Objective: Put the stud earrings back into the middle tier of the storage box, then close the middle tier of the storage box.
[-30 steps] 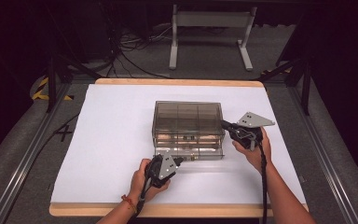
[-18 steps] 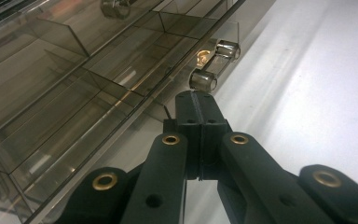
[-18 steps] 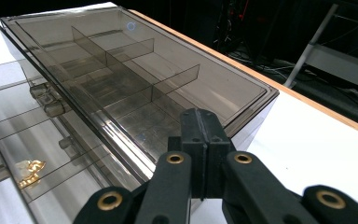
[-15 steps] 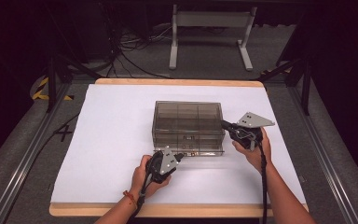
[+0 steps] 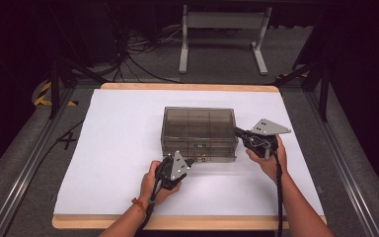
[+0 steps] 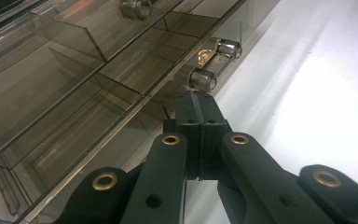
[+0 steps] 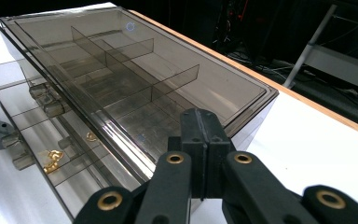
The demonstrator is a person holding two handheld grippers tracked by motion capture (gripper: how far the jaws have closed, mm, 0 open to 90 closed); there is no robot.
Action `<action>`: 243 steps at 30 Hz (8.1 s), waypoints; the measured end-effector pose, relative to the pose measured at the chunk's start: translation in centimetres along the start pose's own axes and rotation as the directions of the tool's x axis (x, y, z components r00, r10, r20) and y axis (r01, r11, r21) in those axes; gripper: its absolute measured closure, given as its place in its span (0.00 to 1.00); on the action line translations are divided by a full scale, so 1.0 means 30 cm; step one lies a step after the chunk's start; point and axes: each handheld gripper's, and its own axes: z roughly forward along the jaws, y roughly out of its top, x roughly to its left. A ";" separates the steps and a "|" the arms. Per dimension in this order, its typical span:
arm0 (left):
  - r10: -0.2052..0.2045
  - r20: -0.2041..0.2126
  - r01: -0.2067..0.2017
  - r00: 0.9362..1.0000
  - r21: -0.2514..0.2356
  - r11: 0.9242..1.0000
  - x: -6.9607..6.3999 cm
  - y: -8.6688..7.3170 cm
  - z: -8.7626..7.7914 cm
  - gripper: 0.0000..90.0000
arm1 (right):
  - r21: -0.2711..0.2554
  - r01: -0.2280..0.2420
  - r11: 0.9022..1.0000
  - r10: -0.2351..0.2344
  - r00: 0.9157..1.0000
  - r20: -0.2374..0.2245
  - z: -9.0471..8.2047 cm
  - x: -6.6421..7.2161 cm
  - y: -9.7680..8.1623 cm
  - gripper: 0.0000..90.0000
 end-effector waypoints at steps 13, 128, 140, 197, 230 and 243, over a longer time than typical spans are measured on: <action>-0.003 -0.005 0.003 1.000 0.003 1.000 0.015 0.004 0.018 1.00 | -0.001 -0.001 1.000 0.001 1.000 -0.001 0.000 -0.001 -0.001 1.00; 0.056 0.014 -0.056 0.998 -0.029 0.998 0.092 -0.004 -0.125 0.91 | 0.067 0.334 0.940 -0.339 0.935 0.105 -0.051 0.142 0.057 0.90; 0.021 -0.076 -0.023 0.997 -0.024 0.999 0.155 -0.067 -0.256 0.88 | 0.078 0.319 0.945 -0.325 0.942 0.086 -0.119 0.142 0.013 0.89; -0.213 -0.153 0.227 0.965 0.085 0.970 0.369 -0.411 -0.455 0.20 | 0.127 -0.005 0.992 -0.013 0.990 0.141 -0.285 0.000 -0.373 0.23; -0.293 -0.209 0.298 0.933 -0.009 0.954 0.370 -0.433 -0.484 0.04 | 0.117 -0.194 0.974 0.176 0.973 0.149 -0.314 -0.077 -0.420 0.10; -0.293 -0.218 0.302 0.931 0.009 0.953 0.370 -0.429 -0.476 0.04 | 0.122 -0.177 0.977 0.159 0.976 0.147 -0.313 -0.072 -0.419 0.09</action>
